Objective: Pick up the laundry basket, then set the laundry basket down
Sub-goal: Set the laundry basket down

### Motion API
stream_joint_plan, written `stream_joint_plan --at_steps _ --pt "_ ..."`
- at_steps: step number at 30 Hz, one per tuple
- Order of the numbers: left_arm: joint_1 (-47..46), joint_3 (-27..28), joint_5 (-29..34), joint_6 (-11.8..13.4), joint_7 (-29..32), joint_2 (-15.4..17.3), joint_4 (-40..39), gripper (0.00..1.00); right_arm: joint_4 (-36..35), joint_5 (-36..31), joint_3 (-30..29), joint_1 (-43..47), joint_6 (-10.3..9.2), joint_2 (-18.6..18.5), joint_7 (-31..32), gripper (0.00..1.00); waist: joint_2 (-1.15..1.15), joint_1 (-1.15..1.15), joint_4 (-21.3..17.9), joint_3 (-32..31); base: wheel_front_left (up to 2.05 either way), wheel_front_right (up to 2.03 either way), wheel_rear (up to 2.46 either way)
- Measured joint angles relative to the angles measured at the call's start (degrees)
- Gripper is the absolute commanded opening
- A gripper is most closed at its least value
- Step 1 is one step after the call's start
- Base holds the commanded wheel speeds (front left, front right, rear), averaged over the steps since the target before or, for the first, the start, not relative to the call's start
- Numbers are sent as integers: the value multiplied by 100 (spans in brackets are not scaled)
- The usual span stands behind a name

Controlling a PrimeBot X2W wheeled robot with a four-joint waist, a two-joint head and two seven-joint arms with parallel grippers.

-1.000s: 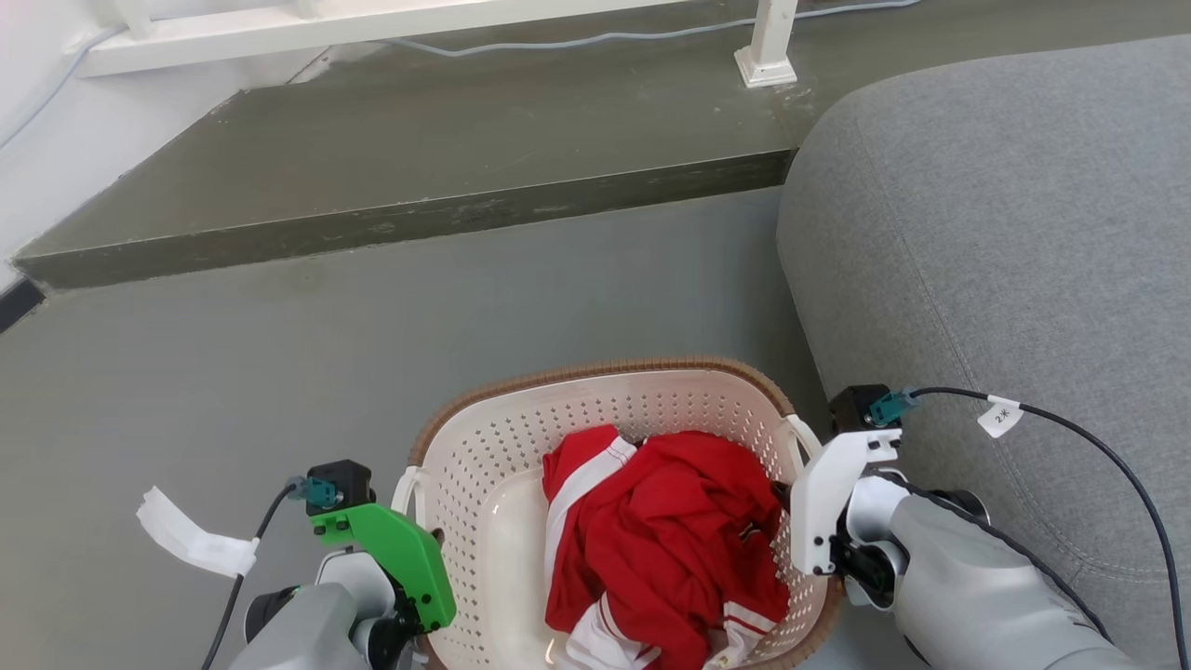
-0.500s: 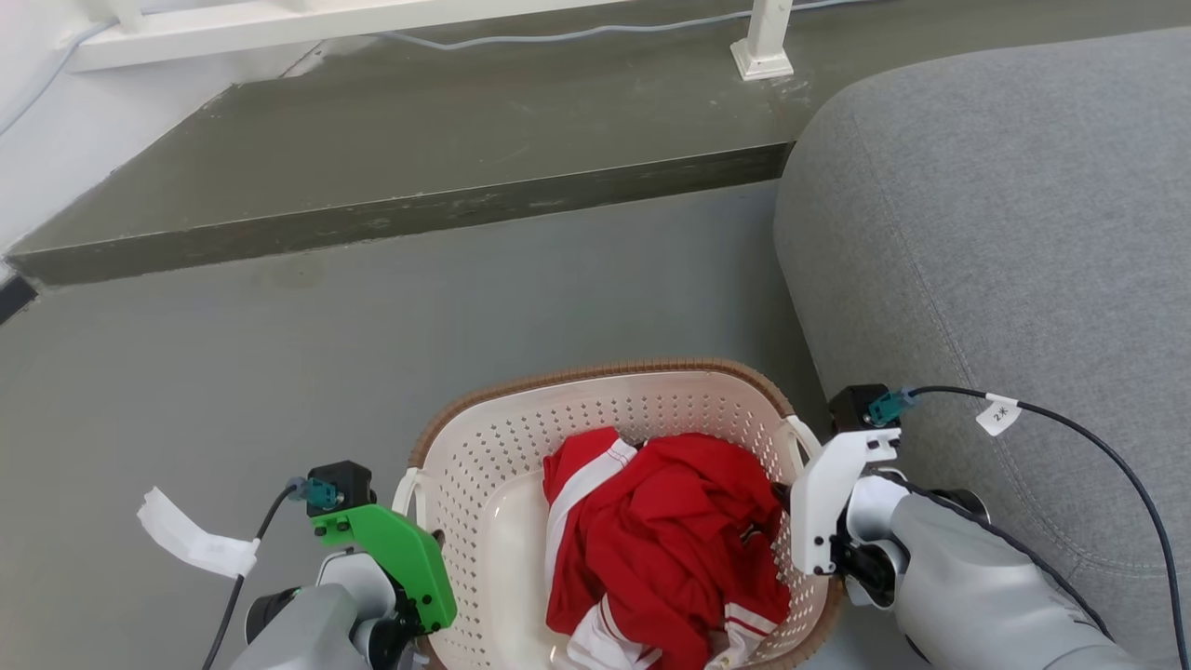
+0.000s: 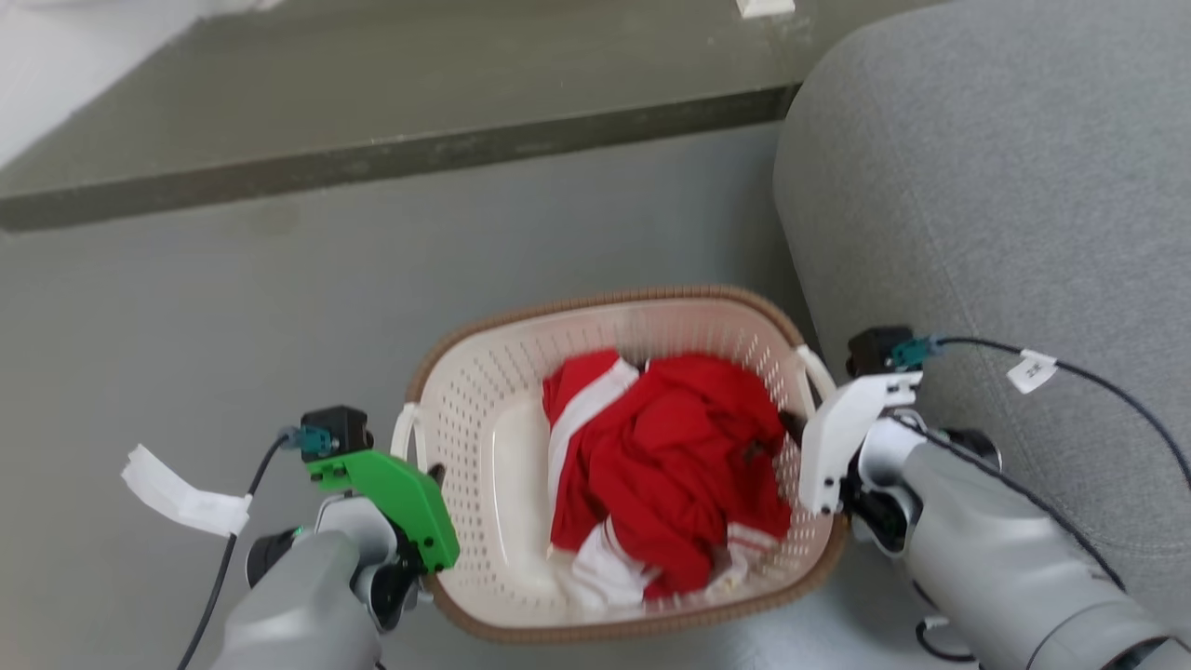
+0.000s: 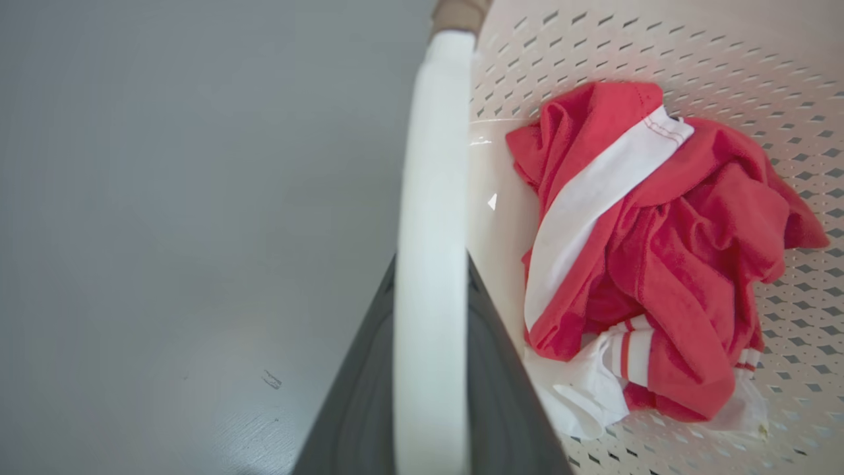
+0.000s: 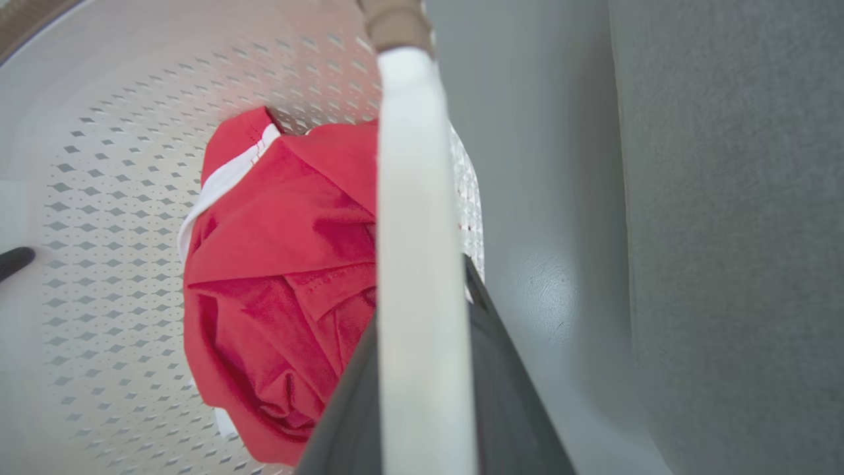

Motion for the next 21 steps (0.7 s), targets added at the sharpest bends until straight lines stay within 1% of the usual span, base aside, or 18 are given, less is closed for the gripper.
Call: stream_joint_plan --at_steps 5,12,21 --pt "-237 -5 4 9 -185 0 -22 0 -123 10 -40 -219 1 -96 -332 0 0 0 4 339 0 0 0" --pt "-564 2 92 58 -487 1 -22 0 -159 44 -125 -414 2 -119 -693 0 0 0 10 874 0 0 0" --pt "-916 5 182 98 -690 1 -2 0 -187 124 -142 -659 4 -145 -900 0 0 0 49 1596 0 0 0"
